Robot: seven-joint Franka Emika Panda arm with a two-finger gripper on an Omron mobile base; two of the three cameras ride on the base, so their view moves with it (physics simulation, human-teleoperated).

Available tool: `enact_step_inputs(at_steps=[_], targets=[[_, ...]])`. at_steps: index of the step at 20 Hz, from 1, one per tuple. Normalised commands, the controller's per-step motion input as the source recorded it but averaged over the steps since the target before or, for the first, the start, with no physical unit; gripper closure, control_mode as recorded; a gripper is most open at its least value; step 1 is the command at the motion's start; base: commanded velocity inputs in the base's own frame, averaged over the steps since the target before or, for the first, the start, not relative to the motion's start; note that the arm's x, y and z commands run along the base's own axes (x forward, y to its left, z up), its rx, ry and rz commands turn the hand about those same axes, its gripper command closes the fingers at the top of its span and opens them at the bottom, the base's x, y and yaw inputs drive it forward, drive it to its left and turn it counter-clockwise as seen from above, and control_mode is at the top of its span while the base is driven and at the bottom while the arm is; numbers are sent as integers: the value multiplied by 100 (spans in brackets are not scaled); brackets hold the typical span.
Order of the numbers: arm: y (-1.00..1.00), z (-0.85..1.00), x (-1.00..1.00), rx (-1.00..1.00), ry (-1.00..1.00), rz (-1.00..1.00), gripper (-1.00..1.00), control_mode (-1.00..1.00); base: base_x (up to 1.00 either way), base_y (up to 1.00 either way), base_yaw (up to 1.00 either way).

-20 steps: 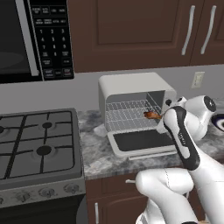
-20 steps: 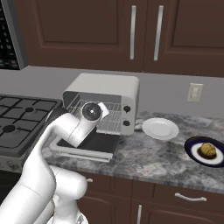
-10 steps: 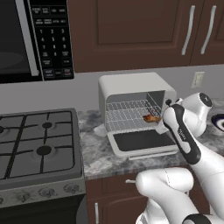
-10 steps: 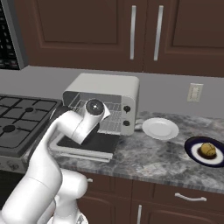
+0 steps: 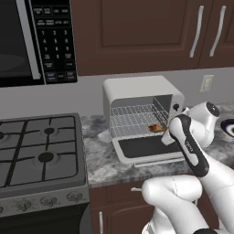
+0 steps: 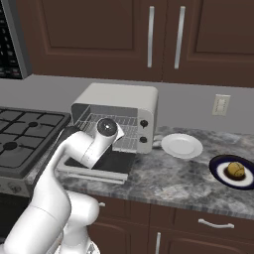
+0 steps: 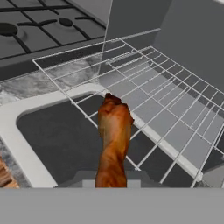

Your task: Open the toaster oven door. Place the bread on the bottom rack in the toaster oven and place the chicken drumstick on the top rack.

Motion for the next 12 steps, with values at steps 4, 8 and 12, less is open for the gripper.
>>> enact_step_inputs(at_steps=[4,8,12], targets=[[16,34,13,0,0,0,100,-100,0,0,0],[30,9,62,0,0,-2,100,-100,0,0,0],[10,-24,54,0,0,-5,100,-100,0,0,0]])
